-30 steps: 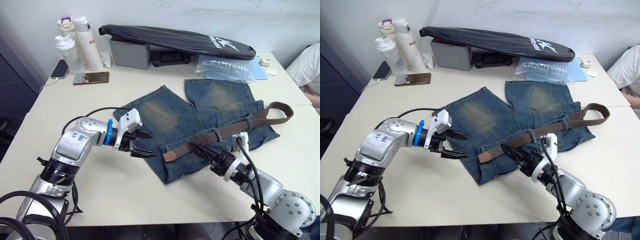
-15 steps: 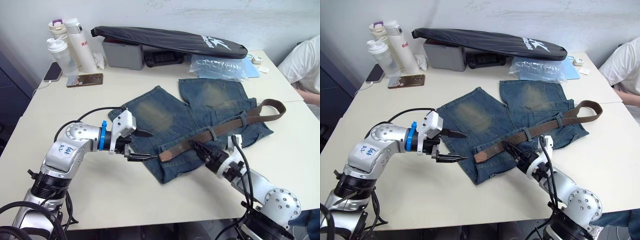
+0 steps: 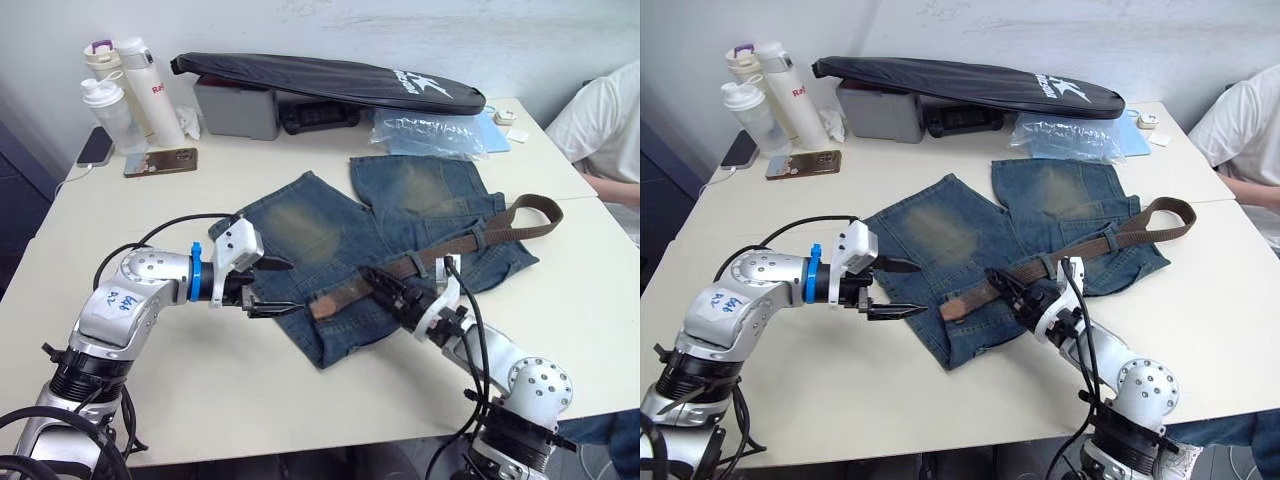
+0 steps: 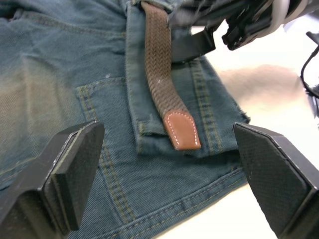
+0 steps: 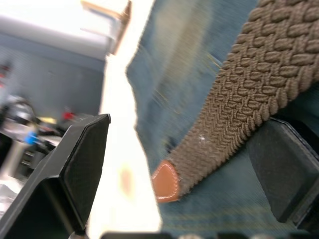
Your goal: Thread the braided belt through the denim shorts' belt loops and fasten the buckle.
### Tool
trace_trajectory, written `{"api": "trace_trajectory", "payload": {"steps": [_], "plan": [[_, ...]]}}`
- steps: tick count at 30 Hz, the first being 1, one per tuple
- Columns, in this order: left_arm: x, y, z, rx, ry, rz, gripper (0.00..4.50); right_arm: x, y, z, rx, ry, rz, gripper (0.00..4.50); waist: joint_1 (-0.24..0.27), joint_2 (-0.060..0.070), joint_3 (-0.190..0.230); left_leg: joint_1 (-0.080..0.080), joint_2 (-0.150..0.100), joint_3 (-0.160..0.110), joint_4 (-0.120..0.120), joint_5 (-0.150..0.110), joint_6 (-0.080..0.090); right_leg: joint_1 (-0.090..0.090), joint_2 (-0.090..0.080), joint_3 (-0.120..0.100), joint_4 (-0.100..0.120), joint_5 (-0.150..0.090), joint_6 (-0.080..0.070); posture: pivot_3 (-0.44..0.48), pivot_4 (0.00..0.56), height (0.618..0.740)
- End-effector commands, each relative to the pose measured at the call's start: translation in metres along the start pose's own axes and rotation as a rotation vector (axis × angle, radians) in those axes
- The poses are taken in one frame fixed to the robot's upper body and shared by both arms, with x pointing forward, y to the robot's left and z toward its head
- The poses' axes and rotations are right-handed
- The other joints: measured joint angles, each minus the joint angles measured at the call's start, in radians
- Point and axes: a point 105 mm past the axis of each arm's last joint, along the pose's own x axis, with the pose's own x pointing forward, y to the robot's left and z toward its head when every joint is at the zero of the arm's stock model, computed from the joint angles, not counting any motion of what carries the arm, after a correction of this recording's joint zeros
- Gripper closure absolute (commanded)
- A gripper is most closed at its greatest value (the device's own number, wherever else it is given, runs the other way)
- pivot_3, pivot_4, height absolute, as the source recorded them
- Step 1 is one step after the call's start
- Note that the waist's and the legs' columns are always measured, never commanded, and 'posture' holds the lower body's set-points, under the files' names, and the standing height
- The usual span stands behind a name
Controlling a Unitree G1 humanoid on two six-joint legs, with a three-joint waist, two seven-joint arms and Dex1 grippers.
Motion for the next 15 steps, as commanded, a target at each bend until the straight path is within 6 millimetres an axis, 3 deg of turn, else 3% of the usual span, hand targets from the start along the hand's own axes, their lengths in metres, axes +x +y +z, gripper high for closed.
{"api": "trace_trajectory", "payload": {"steps": [1, 12, 15], "plan": [[-0.006, 0.0, 0.01, 0.011, -0.024, 0.019, 0.0, 0.005, 0.007, -0.002, -0.005, 0.012, 0.047, 0.02, 0.0, 0.0, 0.0, 0.0, 0.0, 0.0, 0.0, 0.0, 0.0, 0.0, 0.0, 0.0, 0.0, 0.0, 0.0, 0.0, 0.15, 0.74], [-0.005, 0.003, 0.011, 0.015, -0.016, 0.035, 0.0, 0.02, -0.009, -0.014, 0.051, 0.016, 0.031, 0.02, 0.001, 0.0, 0.0, 0.0, 0.0, 0.0, 0.0, 0.0, 0.0, 0.0, 0.0, 0.0, -0.001, 0.0, 0.0, 0.0, 0.15, 0.74], [-0.005, 0.004, 0.011, 0.019, -0.011, 0.036, 0.0, 0.02, -0.012, -0.015, 0.056, -0.002, 0.02, 0.86, 0.001, 0.0, 0.0, 0.0, 0.0, 0.0, 0.0, 0.0, 0.0, 0.0, 0.0, 0.0, -0.001, 0.0, 0.0, 0.0, 0.15, 0.74]]}}
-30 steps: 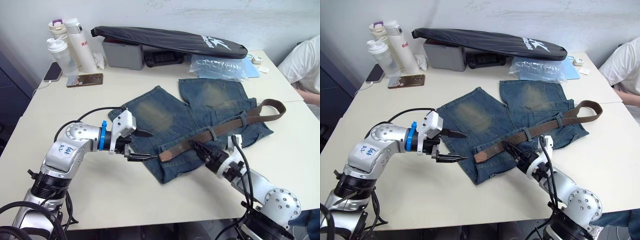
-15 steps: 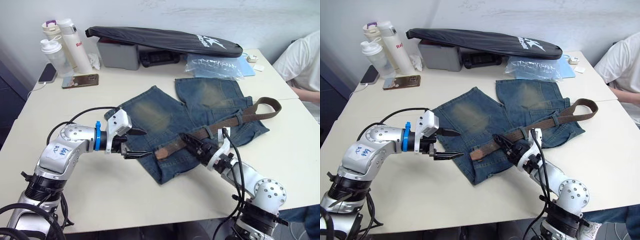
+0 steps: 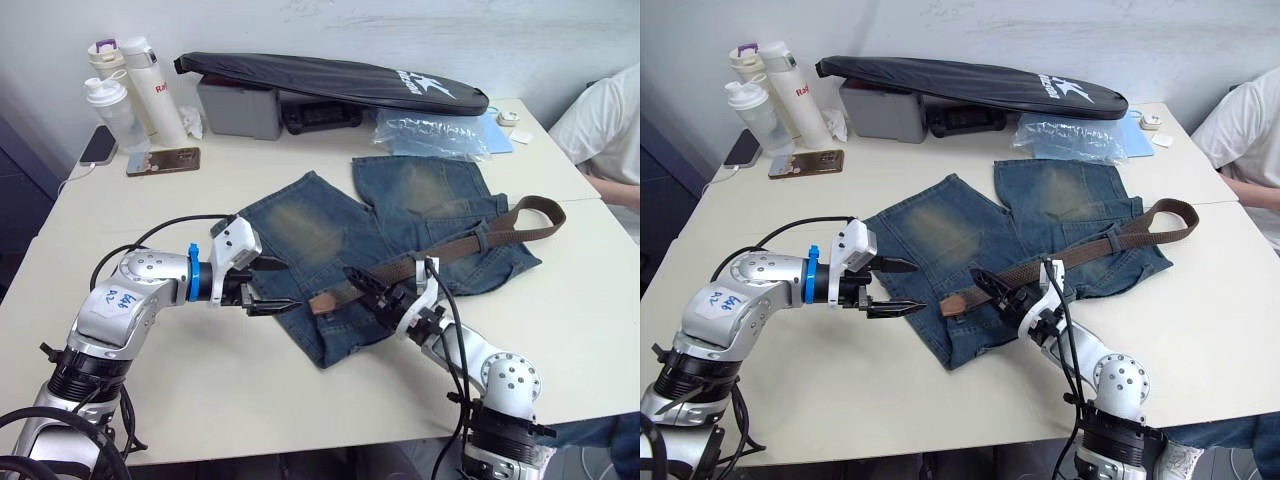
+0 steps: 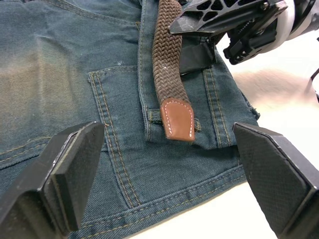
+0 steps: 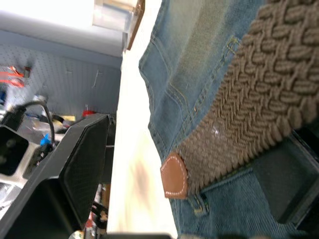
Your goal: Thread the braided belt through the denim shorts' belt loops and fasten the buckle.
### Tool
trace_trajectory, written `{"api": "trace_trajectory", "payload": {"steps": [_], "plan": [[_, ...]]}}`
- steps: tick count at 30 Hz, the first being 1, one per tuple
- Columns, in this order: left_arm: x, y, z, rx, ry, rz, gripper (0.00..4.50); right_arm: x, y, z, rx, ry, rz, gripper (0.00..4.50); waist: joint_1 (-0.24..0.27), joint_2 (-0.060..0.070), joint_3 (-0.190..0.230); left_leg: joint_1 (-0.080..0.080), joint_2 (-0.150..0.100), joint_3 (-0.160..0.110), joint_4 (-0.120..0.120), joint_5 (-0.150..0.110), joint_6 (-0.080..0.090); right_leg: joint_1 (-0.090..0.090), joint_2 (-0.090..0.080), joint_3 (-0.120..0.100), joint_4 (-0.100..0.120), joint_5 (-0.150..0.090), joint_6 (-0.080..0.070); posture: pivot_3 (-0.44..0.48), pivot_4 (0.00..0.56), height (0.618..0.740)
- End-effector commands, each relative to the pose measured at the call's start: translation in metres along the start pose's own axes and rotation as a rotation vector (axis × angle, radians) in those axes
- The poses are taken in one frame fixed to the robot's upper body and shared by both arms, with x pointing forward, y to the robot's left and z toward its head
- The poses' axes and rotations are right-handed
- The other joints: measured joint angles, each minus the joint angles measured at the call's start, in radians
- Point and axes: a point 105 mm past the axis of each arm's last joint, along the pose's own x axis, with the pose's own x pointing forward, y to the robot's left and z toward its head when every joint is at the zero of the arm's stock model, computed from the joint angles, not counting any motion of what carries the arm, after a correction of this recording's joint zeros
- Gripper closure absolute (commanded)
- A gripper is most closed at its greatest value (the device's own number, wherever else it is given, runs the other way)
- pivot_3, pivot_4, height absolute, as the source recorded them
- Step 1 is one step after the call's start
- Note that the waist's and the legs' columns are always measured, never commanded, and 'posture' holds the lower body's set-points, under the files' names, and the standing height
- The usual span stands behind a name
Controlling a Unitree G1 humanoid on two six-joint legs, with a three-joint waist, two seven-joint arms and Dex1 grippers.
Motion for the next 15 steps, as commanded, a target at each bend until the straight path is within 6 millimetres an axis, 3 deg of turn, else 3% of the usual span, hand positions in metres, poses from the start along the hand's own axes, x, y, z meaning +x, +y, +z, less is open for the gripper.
{"api": "trace_trajectory", "payload": {"steps": [1, 7, 15], "plan": [[-0.004, 0.001, 0.013, 0.055, -0.019, 0.01, 0.0, -0.003, -0.004, 0.003, 0.002, -0.034, -0.011, 1.3, 0.001, 0.0, 0.0, 0.0, 0.0, 0.0, 0.0, 0.0, 0.0, 0.0, 0.0, 0.0, 0.0, 0.0, 0.0, 0.0, 0.15, 0.74], [-0.002, 0.001, 0.011, 0.05, -0.014, 0.009, 0.0, -0.014, -0.002, 0.015, -0.008, -0.092, -0.019, 4.36, 0.001, -0.001, 0.0, 0.0, 0.0, 0.0, 0.0, 0.0, 0.0, 0.001, 0.0, 0.0, 0.001, 0.0, 0.0, 0.0, 0.15, 0.74], [-0.004, -0.001, 0.005, 0.058, 0.009, -0.011, 0.0, -0.029, 0.032, 0.045, -0.125, -0.187, 0.005, 4.44, 0.002, 0.0, 0.0, -0.001, 0.0, 0.0, 0.0, 0.0, 0.0, 0.001, -0.001, 0.0, 0.0, 0.0, 0.0, 0.0, 0.15, 0.74]]}}
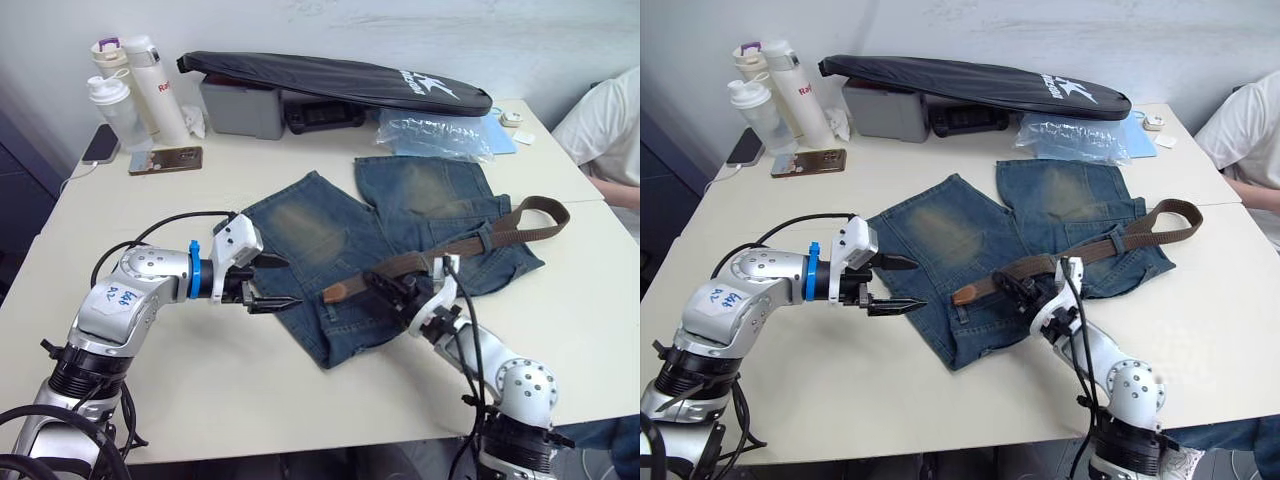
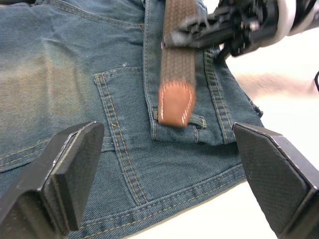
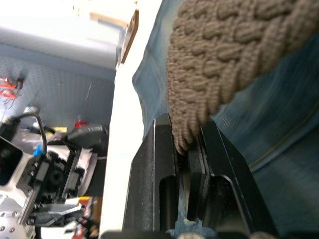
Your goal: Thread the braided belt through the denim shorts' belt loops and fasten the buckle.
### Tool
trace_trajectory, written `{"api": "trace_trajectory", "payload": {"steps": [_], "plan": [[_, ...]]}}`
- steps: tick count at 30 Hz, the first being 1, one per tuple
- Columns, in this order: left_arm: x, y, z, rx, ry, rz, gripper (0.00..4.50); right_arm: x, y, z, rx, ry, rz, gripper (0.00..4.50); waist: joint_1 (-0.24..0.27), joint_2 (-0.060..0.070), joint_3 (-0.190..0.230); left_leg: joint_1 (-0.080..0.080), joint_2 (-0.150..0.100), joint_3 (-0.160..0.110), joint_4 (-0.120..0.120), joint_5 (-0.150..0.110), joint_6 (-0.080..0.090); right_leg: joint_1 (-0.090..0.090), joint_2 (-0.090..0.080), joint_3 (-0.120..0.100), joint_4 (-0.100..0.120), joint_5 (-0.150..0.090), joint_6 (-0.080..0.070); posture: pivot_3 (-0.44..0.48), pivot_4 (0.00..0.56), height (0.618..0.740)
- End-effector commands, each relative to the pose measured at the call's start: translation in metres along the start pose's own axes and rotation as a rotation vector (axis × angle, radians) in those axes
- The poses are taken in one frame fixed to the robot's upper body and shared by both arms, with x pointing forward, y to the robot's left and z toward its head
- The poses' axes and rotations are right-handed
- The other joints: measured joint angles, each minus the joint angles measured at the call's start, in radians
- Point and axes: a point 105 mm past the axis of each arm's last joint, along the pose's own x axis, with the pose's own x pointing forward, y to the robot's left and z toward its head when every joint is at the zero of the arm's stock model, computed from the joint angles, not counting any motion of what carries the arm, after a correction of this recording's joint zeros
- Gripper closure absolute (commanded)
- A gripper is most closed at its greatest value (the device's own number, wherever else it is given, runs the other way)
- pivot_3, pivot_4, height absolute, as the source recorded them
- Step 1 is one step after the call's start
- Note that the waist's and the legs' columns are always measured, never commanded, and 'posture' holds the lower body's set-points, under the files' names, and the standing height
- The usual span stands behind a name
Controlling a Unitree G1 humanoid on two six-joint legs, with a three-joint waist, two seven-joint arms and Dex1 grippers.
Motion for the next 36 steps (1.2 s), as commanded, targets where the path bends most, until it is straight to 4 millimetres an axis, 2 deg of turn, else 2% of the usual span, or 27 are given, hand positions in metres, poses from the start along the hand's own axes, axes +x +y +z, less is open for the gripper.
{"api": "trace_trajectory", "payload": {"steps": [1, 5, 8, 12, 20, 25, 30, 36], "plan": [[-0.005, -0.002, 0.003, 0.041, 0.002, -0.007, 0.0, -0.009, 0.025, 0.024, -0.061, -0.086, 0.052, 4.44, -0.001, 0.0, 0.0, 0.0, 0.0, 0.0, 0.0, 0.0, 0.0, 0.0, 0.0, 0.0, 0.0, 0.0, 0.0, 0.0, 0.15, 0.74], [-0.003, -0.004, 0.003, 0.04, -0.001, -0.021, 0.0, -0.013, 0.025, 0.029, -0.11, -0.074, 0.025, 4.44, -0.001, 0.0, 0.0, 0.0, 0.0, 0.0, -0.001, 0.0, 0.0, 0.0, 0.0, 0.0, -0.003, 0.0, 0.0, 0.0, 0.15, 0.74], [-0.002, -0.005, 0.002, 0.047, 0.004, -0.036, 0.0, -0.01, 0.02, 0.02, -0.125, -0.028, 0.011, 4.44, -0.001, 0.0, 0.0, 0.0, 0.0, 0.0, 0.0, 0.0, 0.0, 0.0, 0.0, 0.001, -0.004, 0.0, 0.0, 0.0, 0.15, 0.74], [-0.005, -0.007, 0.001, 0.085, 0.02, -0.06, 0.0, -0.003, 0.013, -0.004, -0.137, 0.037, -0.011, 4.44, -0.001, 0.0, 0.0, 0.0, 0.001, 0.0, -0.001, 0.0, 0.0, 0.0, 0.001, 0.001, -0.004, 0.0, 0.0, 0.0, 0.15, 0.74], [-0.008, -0.013, -0.002, 0.108, 0.025, -0.095, 0.0, 0.005, 0.003, -0.017, -0.186, 0.07, -0.024, 4.44, 0.0, 0.0, 0.001, 0.0, 0.001, 0.0, -0.001, 0.0, 0.001, 0.0, 0.0, 0.0, -0.004, 0.0, 0.0, 0.0, 0.15, 0.74], [-0.008, -0.016, -0.002, 0.106, 0.024, -0.109, 0.0, 0.009, 0.003, -0.013, -0.202, 0.044, -0.007, 4.44, -0.001, 0.0, 0.001, 0.0, 0.001, 0.0, -0.001, 0.0, 0.001, 0.0, 0.0, 0.0, -0.004, 0.0, 0.0, 0.0, 0.15, 0.74], [-0.009, -0.017, -0.004, 0.104, 0.03, -0.109, 0.0, 0.003, -0.003, -0.001, -0.291, 0.03, -0.017, 4.44, -0.001, 0.0, 0.001, 0.0, 0.001, 0.0, -0.001, 0.0, 0.001, 0.0, 0.0, 0.001, -0.003, 0.0, 0.0, 0.0, 0.15, 0.74], [-0.007, -0.023, 0.001, 0.108, 0.004, -0.151, 0.0, 0.002, -0.008, 0.002, -0.324, 0.042, -0.018, 4.44, 0.002, -0.001, 0.001, 0.0, 0.0, 0.0, 0.0, 0.0, 0.001, 0.0, 0.0, 0.0, -0.004, 0.0, 0.0, 0.0, 0.15, 0.74]]}}
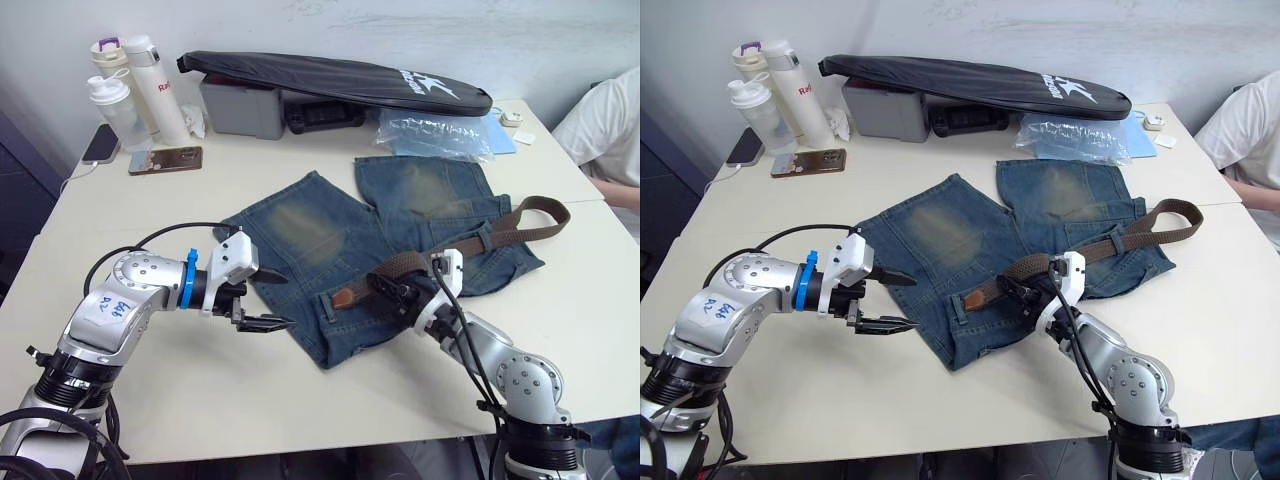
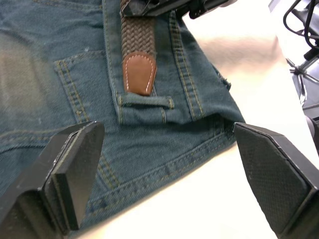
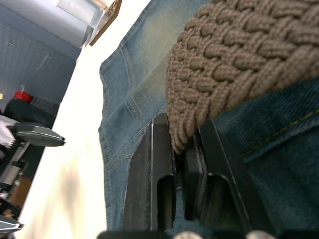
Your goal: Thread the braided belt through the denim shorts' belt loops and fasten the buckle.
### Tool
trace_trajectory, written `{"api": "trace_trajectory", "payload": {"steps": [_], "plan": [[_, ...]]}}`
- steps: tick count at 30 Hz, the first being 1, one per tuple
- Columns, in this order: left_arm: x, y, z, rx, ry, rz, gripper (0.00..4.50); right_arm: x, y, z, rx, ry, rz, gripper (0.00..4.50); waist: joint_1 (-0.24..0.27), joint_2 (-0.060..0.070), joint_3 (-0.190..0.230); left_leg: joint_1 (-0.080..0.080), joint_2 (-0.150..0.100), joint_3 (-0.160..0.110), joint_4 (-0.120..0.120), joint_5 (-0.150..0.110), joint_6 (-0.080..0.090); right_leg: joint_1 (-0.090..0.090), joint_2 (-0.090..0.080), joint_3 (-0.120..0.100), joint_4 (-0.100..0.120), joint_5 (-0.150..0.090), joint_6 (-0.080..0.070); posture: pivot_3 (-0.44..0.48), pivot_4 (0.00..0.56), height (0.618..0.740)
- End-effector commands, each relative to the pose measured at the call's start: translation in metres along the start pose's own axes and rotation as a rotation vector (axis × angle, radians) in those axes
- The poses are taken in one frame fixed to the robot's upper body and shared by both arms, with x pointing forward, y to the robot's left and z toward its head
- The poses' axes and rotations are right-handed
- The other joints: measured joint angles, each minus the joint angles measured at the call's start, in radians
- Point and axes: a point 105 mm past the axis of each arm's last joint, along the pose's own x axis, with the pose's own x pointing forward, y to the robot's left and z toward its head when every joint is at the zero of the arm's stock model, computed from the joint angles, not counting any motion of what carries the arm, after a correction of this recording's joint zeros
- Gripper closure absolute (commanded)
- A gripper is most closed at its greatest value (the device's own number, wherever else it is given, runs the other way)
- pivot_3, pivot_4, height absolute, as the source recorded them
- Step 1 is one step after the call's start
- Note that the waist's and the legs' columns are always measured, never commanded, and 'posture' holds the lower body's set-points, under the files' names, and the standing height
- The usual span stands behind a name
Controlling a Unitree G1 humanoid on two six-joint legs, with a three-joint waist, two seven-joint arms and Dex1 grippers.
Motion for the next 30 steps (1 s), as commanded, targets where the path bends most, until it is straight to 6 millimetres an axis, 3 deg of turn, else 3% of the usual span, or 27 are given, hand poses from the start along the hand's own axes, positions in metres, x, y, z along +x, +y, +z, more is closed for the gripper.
{"api": "trace_trajectory", "payload": {"steps": [1, 7, 18, 25, 30], "plan": [[0.001, -0.008, 0.013, 0.049, -0.033, -0.037, 0.0, 0.0, 0.001, 0.006, -0.019, -0.023, 0.011, 4.44, 0.0, 0.0, 0.0, 0.0, 0.0, 0.0, 0.0, 0.0, 0.0, 0.0, 0.0, 0.0, 0.0, 0.0, 0.0, 0.0, 0.15, 0.74], [0.0, -0.004, 0.011, 0.041, -0.023, -0.025, 0.0, 0.009, 0.009, -0.022, 0.035, 0.035, 0.057, 4.44, -0.003, 0.0, 0.0, 0.0, 0.0, 0.0, 0.0, 0.0, 0.0, 0.0, 0.001, 0.0, 0.0, 0.0, 0.0, 0.0, 0.15, 0.74], [0.0, -0.006, -0.002, -0.046, 0.018, -0.011, 0.0, 0.019, 0.018, -0.037, 0.207, 0.039, 0.156, 4.44, -0.01, -0.002, -0.002, 0.002, 0.002, 0.0, -0.001, 0.0, 0.001, 0.0, 0.002, 0.0, 0.002, 0.0, 0.0, 0.0, 0.15, 0.74], [0.0, -0.006, -0.005, -0.052, 0.026, -0.008, 0.0, 0.014, -0.01, -0.041, 0.168, 0.103, 0.076, 4.44, -0.005, -0.005, -0.003, 0.002, 0.001, 0.0, -0.001, -0.001, 0.001, 0.001, 0.001, 0.0, 0.002, 0.0, 0.0, 0.0, 0.15, 0.74], [0.001, -0.004, -0.004, -0.045, 0.026, -0.004, 0.0, 0.029, -0.008, -0.053, 0.111, 0.15, 0.065, 4.44, -0.009, -0.011, -0.008, 0.004, 0.002, 0.0, -0.001, -0.001, 0.001, 0.002, 0.001, 0.0, 0.002, 0.0, 0.0, 0.0, 0.15, 0.74]]}}
